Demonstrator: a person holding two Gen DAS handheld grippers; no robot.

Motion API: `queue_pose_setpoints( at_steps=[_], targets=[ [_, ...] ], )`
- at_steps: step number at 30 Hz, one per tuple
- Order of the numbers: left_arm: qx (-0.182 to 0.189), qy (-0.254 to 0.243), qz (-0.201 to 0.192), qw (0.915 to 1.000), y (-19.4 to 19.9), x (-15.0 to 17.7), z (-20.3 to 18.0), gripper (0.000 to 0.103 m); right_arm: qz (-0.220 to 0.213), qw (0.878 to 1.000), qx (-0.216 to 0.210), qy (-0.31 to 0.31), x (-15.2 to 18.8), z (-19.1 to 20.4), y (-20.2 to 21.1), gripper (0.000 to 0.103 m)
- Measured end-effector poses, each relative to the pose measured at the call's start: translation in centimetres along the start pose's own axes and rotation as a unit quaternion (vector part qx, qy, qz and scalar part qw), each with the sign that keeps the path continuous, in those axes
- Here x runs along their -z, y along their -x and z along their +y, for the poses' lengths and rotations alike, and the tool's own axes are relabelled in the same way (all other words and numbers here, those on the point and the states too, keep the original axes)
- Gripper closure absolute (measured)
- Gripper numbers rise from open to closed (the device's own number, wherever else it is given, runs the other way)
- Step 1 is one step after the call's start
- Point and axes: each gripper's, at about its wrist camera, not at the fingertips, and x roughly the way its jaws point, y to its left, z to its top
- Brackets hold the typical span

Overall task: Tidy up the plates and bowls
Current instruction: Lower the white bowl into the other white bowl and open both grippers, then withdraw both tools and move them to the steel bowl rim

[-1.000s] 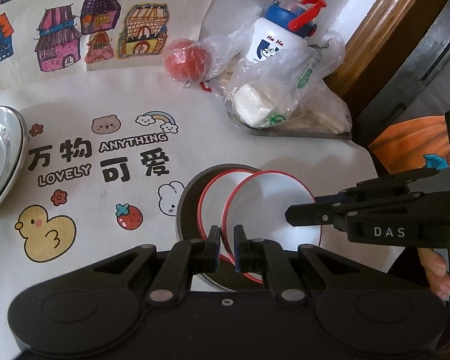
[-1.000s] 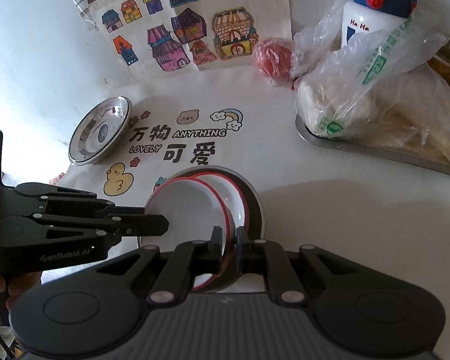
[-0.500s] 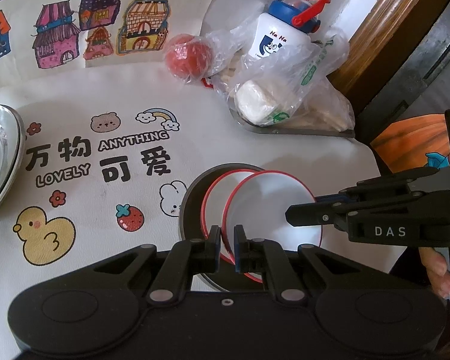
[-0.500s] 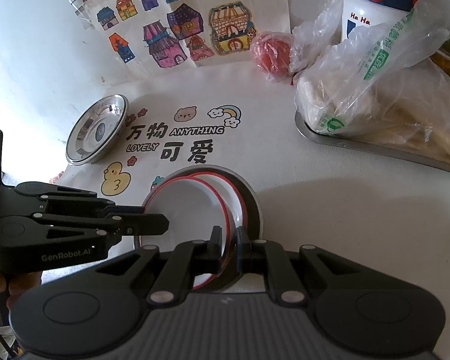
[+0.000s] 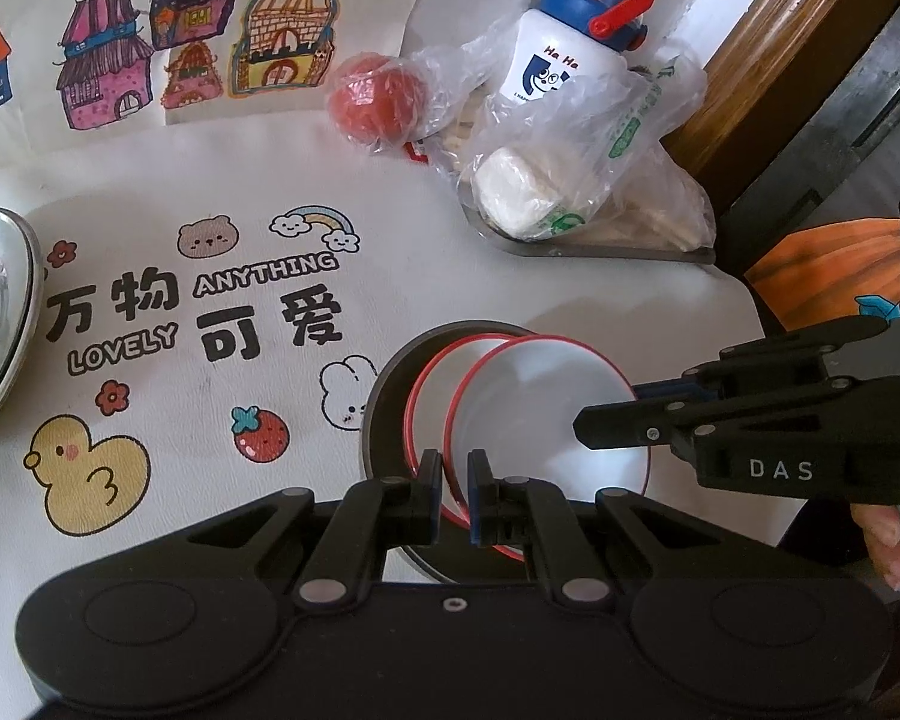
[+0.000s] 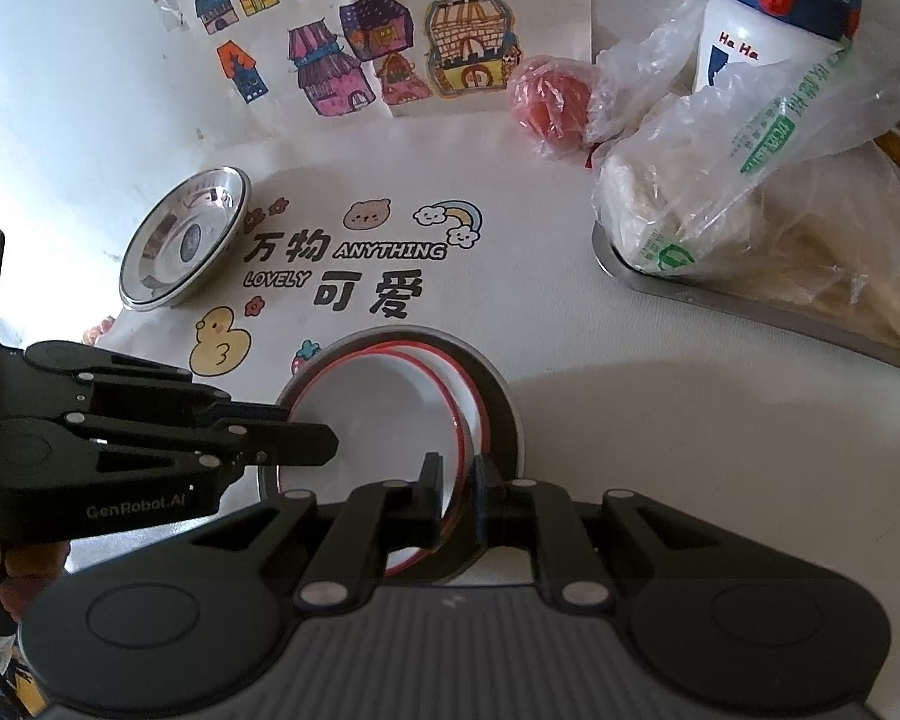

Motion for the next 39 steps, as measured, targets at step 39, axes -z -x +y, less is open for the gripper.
queue_pose_setpoints(
  at_steps=[39],
  targets=[
    [-0.015,-0.003,-0.017,0.9997,1.2,0.5,0.1,0.076,-0.039,0.999,0.011,0.01,0.2,-0.3,1.2,0.053]
  ],
)
